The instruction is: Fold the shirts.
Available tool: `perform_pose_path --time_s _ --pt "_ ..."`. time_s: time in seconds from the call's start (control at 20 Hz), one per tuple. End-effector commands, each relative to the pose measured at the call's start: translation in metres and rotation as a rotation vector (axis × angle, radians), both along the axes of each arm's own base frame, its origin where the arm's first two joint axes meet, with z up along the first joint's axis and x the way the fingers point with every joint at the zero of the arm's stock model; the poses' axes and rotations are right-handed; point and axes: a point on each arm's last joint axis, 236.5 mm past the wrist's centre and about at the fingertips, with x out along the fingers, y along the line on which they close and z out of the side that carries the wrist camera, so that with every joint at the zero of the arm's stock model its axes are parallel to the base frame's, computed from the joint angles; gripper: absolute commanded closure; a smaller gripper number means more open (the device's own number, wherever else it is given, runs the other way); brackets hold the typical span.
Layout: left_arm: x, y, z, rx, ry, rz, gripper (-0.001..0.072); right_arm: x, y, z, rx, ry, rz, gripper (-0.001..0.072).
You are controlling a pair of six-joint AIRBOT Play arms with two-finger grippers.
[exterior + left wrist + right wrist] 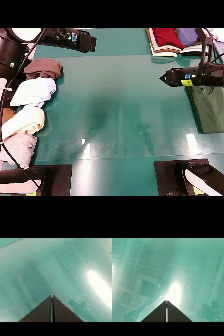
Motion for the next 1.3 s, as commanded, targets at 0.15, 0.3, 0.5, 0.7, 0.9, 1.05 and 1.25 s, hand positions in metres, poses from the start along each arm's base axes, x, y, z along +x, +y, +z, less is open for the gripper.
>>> perform_pose_path --time_s 0.15,0.3,0.5,0.7,0.9,1.05,1.25 --pt "0.000 0.000 0.000 0.000 -0.001 0.000 0.0680 0.000 0.002 0.000 0.002 -0.002 0.004 0.0694" --pt "0.000 0.000 0.000 0.000 0.000 0.000 0.0680 0.000 0.002 0.000 0.002 -0.003 0.004 0.0694" --pt "0.000 -0.004 0.005 -0.035 0.000 0.001 0.0680 0.000 0.002 0.000 0.002 -0.002 0.004 0.0694" --pt "0.033 0.024 0.022 0.079 -0.195 0.068 0.0344 0.000 0.002 0.000 0.002 -0.001 0.005 0.0694" --pt "0.098 0.149 0.002 0.247 -0.222 0.413 0.0010 0.001 0.002 0.001 0.002 -0.007 0.002 0.0694" --pt "0.130 0.232 -0.062 0.281 -0.073 0.573 0.0010 0.002 0.002 0.001 0.003 -0.010 0.001 0.0693" --pt "0.152 0.308 -0.161 0.348 0.113 0.677 0.0010 0.002 0.002 0.001 0.003 -0.010 0.001 0.0694"
